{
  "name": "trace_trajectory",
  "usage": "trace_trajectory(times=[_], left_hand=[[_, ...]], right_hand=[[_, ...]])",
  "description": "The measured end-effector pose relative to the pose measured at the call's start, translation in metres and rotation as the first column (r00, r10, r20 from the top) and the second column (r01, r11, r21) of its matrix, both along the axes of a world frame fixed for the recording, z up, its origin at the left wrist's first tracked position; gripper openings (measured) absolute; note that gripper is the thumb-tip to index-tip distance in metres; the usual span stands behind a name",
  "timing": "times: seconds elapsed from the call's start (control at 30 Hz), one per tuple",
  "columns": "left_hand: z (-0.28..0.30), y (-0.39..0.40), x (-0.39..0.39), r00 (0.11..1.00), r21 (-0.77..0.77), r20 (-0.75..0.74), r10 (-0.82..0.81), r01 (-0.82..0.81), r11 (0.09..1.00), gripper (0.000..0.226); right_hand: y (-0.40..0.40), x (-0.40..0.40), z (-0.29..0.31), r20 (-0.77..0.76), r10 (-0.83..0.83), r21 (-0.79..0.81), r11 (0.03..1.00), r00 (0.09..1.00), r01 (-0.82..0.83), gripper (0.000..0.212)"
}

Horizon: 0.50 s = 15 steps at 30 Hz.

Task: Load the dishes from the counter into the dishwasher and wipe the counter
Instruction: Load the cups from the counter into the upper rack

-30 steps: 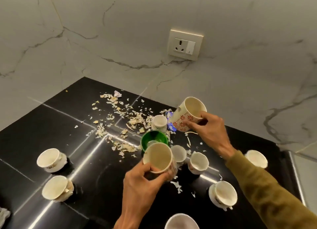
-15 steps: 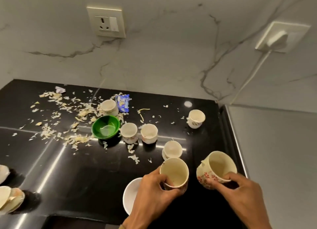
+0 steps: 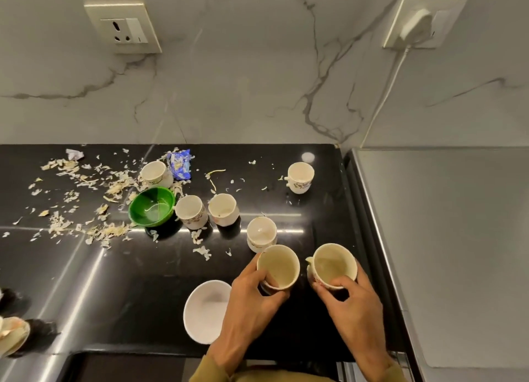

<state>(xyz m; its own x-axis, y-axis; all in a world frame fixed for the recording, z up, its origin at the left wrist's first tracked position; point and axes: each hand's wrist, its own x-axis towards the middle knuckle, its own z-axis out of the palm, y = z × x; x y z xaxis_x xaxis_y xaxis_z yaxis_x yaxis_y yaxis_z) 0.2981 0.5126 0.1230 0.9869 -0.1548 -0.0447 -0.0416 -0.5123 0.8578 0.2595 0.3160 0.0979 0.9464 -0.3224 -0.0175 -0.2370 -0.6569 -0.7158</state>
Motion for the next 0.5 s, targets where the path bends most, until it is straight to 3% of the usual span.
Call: trace_trajectory(times=[0.03,0.1,0.17,0.27,0.4,0.5], left_hand=[[0.0,-0.002,-0.001,1.0,-0.005,0.006,0.012,-0.012,1.0,0.021],[0.0,-0.006,-0.003,1.0,0.009,0.029,0.005,-0.005,1.0,0.045],[0.002,-0.009,-0.006,1.0,0.033,0.006,-0.011,0.011,0.999,0.07],[0.0,-0.016,-0.011,1.0,0.058,-0.011,-0.002,0.003,0.998,0.088],[-0.008,-0.024,-0.012,0.999,0.044,0.016,0.028,-0.029,0.999,0.109],[-0.014,-0.03,-0.004,0.999,0.029,-0.008,0.047,-0.046,0.999,0.12]], right_hand=[[0.003,0.002,0.0,-0.026,0.0,-0.01,1.0,1.0,-0.001,0.021],[0.008,0.007,0.001,-0.053,0.005,-0.017,1.0,0.999,-0.006,0.026],[0.008,0.01,0.002,-0.028,0.04,-0.007,0.999,0.999,-0.04,0.044],[-0.002,0.015,0.001,0.023,0.098,0.011,0.995,0.995,-0.098,0.069],[-0.009,0.02,0.0,0.04,0.163,0.1,0.981,0.986,-0.167,0.07],[-0.01,0.023,-0.003,0.064,0.157,0.062,0.985,0.986,-0.161,0.079]])
